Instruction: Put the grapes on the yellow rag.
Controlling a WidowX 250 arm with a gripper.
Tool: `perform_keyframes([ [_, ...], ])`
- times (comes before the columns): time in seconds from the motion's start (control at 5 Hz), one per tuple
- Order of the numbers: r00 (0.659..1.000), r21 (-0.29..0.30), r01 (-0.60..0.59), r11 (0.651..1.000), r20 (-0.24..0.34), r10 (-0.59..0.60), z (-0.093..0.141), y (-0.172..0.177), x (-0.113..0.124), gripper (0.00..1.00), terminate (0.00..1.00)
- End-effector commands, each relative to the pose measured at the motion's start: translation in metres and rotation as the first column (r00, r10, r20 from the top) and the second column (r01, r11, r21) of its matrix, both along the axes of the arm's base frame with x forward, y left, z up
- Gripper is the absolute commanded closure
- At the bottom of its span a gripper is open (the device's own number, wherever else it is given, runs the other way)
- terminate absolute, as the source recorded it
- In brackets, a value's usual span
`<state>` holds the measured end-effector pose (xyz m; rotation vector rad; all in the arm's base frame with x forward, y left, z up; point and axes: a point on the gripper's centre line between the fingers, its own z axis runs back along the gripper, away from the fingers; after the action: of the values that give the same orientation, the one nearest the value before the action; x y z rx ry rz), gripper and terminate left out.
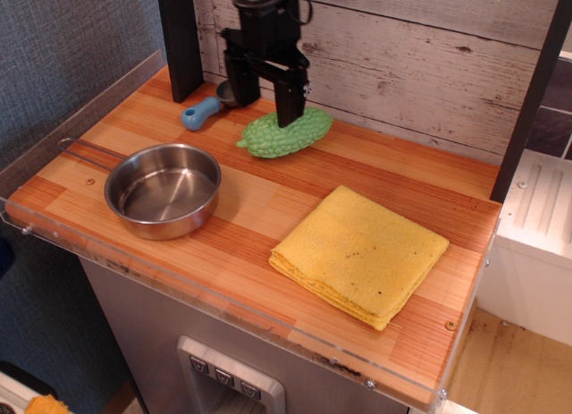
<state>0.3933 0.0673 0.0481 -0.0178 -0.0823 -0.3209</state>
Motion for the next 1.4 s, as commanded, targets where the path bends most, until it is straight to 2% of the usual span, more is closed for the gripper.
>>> perform_keyframes([
  [0.0,1.000,-0.017,0.023,1.000,-0.007,-0.023,-0.008,-0.003,0.002,0.00,0.00],
  [0.2,1.000,-0.019,0.015,1.000,-0.017,-0.015,-0.016,-0.003,0.001,0.00,0.00],
  [0.4,1.000,-0.028,0.001,1.000,0.031,0.000,0.000,-0.004,0.000,1.00,0.00],
  [0.6,0.989,-0.089,-0.049,0.995,0.135,0.061,0.045,-0.018,-0.006,1.00,0.00],
  [0.8,0.984,-0.147,-0.097,0.984,0.134,0.117,0.084,-0.064,-0.030,1.00,0.00],
  [1.0,0.991,-0.183,-0.086,0.979,0.082,0.102,0.078,-0.106,-0.063,1.00,0.00],
  [1.2,0.990,-0.123,-0.123,0.985,0.055,0.131,0.054,-0.135,-0.089,1.00,0.00],
])
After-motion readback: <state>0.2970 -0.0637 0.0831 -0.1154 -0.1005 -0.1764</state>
